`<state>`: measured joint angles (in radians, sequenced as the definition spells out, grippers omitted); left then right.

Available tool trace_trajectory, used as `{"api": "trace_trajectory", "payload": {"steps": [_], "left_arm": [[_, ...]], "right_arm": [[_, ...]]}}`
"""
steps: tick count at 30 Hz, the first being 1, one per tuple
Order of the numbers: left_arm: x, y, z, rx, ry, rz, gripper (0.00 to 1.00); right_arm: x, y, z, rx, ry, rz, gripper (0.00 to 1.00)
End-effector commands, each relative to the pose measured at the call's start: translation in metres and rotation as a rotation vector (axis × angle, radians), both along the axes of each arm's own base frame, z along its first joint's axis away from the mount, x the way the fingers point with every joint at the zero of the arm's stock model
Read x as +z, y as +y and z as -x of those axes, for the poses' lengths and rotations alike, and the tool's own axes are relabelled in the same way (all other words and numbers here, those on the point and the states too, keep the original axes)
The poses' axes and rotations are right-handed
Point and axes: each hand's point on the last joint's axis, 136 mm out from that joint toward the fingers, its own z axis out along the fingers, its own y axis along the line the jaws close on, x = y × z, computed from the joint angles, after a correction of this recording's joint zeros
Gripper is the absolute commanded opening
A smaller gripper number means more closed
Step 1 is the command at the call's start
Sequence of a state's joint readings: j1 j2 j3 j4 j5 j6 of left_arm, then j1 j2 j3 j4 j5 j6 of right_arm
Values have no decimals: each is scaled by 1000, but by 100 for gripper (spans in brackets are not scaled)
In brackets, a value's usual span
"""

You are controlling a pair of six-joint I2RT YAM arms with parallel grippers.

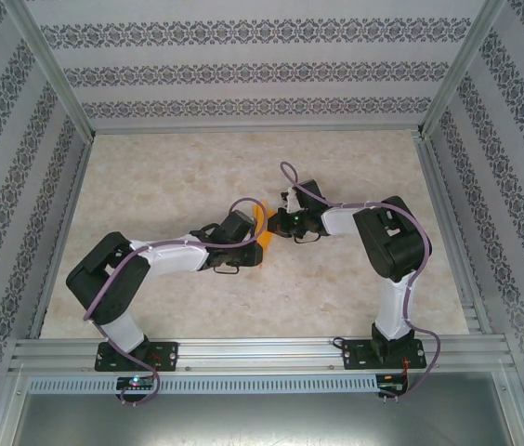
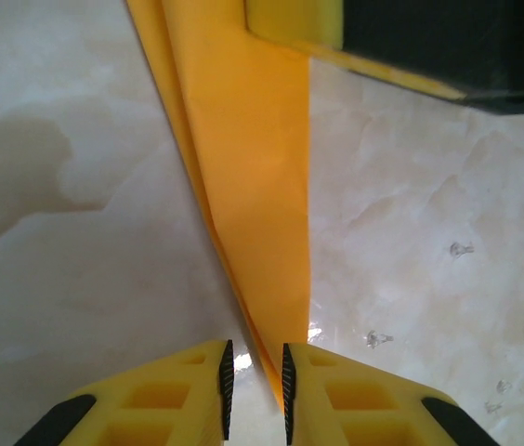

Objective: Fold a paper plane with a square sheet of paper (pick it up from the middle)
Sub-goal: Fold the wing for the fifth time at the center of the table.

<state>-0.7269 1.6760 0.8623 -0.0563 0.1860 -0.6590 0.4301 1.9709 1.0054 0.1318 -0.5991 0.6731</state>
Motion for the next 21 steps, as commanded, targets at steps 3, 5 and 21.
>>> {"api": "trace_trajectory", "payload": {"steps": [3, 5, 21], "left_arm": [[12, -9, -3, -13, -23, 5, 25], [8, -13, -3, -23, -9, 13, 23], [-10, -18, 4, -64, 53, -9, 13]], "right_arm": [[-33, -11, 14, 0, 53, 97, 0], [-33, -11, 15, -1, 55, 97, 0], [-32, -12, 15, 2, 55, 93, 1]]}}
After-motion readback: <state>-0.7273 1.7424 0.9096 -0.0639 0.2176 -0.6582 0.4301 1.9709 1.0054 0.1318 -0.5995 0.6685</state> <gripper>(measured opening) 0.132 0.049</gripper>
